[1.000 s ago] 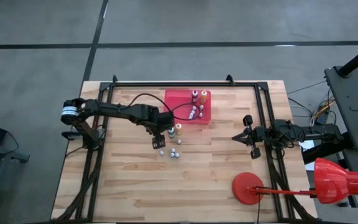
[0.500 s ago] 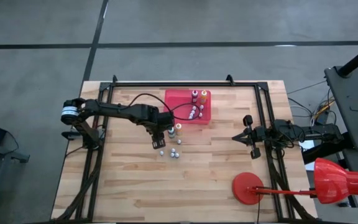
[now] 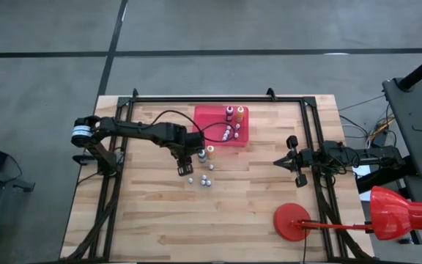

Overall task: Pick & Place food coloring
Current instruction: Put the large orange food coloring bottle into the pink bin

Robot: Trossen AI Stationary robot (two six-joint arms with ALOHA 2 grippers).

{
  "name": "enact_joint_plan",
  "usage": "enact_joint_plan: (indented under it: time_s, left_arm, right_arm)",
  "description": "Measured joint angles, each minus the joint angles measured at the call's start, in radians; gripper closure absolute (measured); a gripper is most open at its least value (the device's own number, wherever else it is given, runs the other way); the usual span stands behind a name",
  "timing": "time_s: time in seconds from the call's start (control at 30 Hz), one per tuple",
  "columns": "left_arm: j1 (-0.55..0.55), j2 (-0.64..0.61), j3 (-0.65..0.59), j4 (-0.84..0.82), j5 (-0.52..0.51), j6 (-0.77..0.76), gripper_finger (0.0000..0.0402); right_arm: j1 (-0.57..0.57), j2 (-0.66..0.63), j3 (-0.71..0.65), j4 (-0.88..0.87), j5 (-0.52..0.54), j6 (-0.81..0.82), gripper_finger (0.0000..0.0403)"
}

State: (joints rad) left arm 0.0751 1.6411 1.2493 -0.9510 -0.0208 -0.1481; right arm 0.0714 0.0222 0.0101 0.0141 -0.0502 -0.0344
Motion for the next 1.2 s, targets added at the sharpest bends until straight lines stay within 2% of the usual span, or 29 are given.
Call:
enact_joint_plan:
  time_s: [0.4, 0.67, 1.2]
  left_arm:
    - [0.055, -0.021, 0.201, -0.227, -0.011, 0.059, 0.0306]
    - [0.09, -0.022, 0.321, -0.274, -0.033, 0.104, 0.0306]
    - [0.12, -0.023, 0.345, -0.279, -0.057, 0.126, 0.0306]
  right_arm:
    - [0.0, 0.0, 0.0, 0.0, 0.0, 0.0, 0.0394]
    - [0.0, 0.0, 0.0, 0.0, 0.0, 0.0, 0.0394]
    - [0.0, 0.0, 0.0, 0.0, 0.0, 0.0, 0.0394]
